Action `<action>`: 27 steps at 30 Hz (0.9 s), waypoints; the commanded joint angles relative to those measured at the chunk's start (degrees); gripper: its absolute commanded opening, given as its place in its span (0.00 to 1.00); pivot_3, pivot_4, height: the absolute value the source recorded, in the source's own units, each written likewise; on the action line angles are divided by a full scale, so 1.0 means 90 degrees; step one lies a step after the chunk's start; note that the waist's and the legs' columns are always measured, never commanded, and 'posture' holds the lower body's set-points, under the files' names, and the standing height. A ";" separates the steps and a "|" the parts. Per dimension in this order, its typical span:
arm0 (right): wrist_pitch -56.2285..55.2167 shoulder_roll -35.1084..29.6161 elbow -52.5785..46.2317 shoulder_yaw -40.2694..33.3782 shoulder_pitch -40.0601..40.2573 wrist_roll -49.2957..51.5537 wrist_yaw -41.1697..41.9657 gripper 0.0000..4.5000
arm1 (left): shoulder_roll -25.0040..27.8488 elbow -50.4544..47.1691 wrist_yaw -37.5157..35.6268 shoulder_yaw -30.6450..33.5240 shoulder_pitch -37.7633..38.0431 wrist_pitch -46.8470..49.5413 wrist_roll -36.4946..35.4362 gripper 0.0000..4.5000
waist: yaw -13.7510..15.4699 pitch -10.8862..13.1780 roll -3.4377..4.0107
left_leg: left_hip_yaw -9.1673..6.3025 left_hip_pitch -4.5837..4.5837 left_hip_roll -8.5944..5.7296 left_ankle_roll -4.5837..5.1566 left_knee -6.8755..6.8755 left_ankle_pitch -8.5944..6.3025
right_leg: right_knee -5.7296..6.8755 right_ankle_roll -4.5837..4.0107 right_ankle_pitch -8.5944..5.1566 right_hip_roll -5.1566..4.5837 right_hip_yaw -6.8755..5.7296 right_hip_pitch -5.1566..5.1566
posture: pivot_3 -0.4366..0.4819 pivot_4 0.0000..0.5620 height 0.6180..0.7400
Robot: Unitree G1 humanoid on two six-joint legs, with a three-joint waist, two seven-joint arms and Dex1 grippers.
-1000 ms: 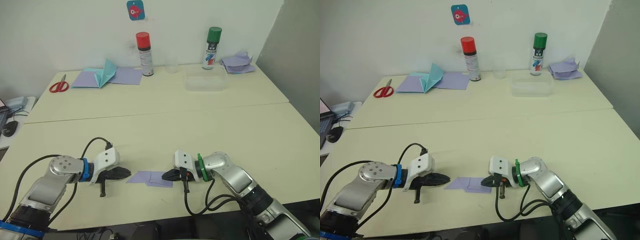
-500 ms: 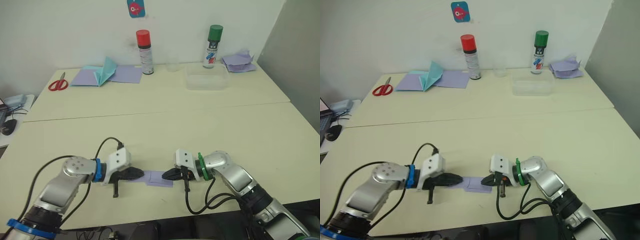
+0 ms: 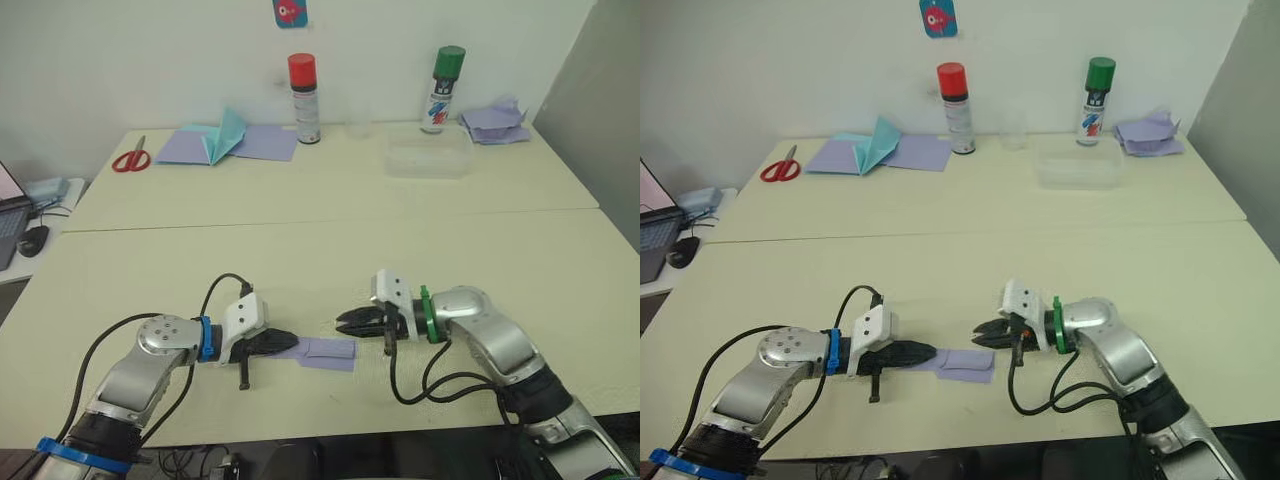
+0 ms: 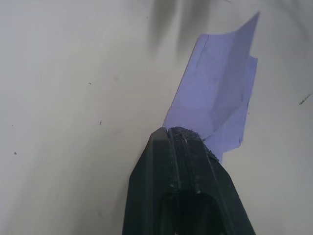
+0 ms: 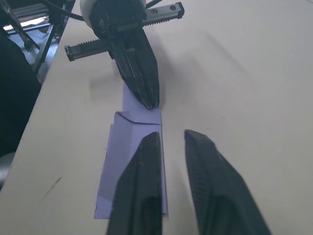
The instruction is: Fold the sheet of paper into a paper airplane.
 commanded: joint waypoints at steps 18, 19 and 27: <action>-0.3333 0.0347 0.1341 0.0640 0.0280 -0.1244 -0.0137 0.76 | 0.0368 -0.1565 -0.0227 0.1494 0.1998 -0.1337 -0.0498 1.00 | -0.0033 0.0083 -0.0026 | 0.0032 0.0002 -0.0005 0.0006 -0.0002 -0.0023 | -0.0008 0.0000 0.0000 -0.0020 0.0000 -0.0014 | 0.48 0.27 1.00; -0.3495 0.0356 0.1416 0.0657 0.0269 -0.1308 -0.0143 0.76 | 0.0345 -0.1654 -0.0171 0.1500 0.2073 -0.1333 -0.0504 1.00 | -0.0033 0.0083 -0.0026 | 0.0032 0.0002 -0.0005 0.0006 -0.0002 -0.0023 | -0.0008 0.0000 0.0000 -0.0020 0.0000 -0.0014 | 0.48 0.27 1.00; -0.4248 0.0466 0.1769 0.0650 0.0170 -0.1522 -0.0174 0.57 | 0.0157 -0.1795 0.0290 0.1575 0.2010 -0.1250 -0.0616 1.00 | -0.0034 0.0083 -0.0027 | 0.0031 0.0005 -0.0002 0.0006 -0.0001 -0.0023 | -0.0004 -0.0001 0.0000 -0.0005 0.0000 -0.0012 | 0.48 0.27 1.00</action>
